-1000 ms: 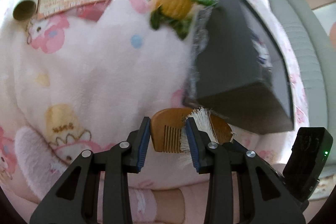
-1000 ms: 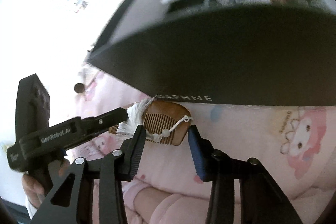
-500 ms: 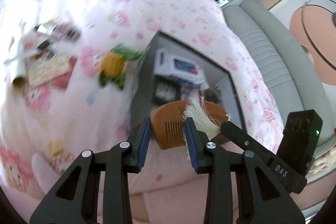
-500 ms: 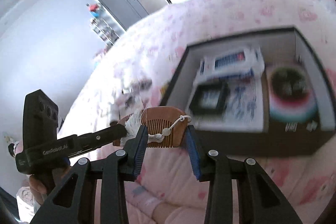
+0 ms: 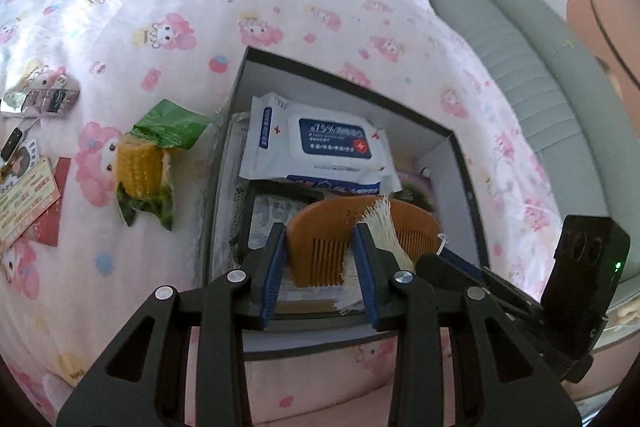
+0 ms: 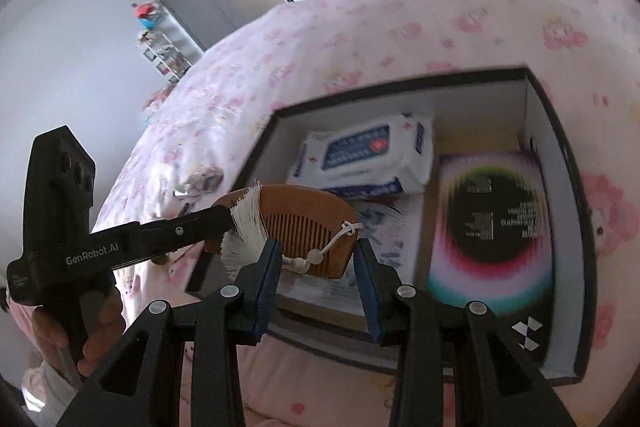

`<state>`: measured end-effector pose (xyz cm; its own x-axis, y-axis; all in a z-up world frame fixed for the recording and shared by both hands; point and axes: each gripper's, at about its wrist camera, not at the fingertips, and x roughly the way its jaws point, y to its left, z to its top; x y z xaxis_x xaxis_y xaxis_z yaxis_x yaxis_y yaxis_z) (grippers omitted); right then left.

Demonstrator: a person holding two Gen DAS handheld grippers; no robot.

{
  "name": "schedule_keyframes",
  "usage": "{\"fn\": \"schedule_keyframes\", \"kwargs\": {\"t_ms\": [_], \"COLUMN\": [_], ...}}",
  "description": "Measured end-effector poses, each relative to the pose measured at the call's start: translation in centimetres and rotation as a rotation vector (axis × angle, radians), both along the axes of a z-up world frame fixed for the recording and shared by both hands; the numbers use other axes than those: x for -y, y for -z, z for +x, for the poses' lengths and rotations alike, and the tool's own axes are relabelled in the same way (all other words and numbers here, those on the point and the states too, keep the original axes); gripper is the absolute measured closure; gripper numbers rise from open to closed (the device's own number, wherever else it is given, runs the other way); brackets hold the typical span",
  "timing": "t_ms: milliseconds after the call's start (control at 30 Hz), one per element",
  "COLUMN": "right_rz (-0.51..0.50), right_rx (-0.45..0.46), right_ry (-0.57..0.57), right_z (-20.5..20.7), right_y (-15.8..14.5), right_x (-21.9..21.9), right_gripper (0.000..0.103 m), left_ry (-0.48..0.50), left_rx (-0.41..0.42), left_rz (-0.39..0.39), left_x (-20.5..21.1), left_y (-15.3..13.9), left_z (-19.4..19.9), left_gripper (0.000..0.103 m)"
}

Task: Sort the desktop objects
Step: 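Lift the comb with the right gripper over the box and lower it inside, then open the right gripper to drop the comb onto the box contents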

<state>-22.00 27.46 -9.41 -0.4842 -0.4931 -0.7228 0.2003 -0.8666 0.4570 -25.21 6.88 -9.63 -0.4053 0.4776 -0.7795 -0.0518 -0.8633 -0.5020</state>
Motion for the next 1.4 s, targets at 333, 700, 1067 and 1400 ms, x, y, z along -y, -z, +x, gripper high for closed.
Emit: {"fn": "schedule_keyframes", "kwargs": {"t_ms": [333, 700, 1067, 1400], "right_rz": [0.022, 0.088, 0.119, 0.118], "right_rx": [0.106, 0.159, 0.172, 0.168], "right_ry": [-0.021, -0.044, 0.04, -0.077], "right_z": [-0.8, -0.8, -1.4, -1.5], "right_y": [2.6, 3.8, 4.3, 5.0], "right_x": [0.0, 0.8, -0.7, 1.9], "right_gripper": [0.07, 0.07, 0.07, 0.07], "left_ry": [0.02, 0.007, -0.012, 0.015], "left_rx": [0.11, 0.173, 0.162, 0.146], "left_rz": [-0.109, -0.225, -0.222, -0.208], "left_x": [-1.3, -2.4, -2.1, -2.8], "left_y": [2.1, 3.4, 3.4, 3.4], "left_z": [-0.1, -0.1, -0.2, 0.1], "left_gripper": [0.064, 0.066, 0.066, 0.066]}}
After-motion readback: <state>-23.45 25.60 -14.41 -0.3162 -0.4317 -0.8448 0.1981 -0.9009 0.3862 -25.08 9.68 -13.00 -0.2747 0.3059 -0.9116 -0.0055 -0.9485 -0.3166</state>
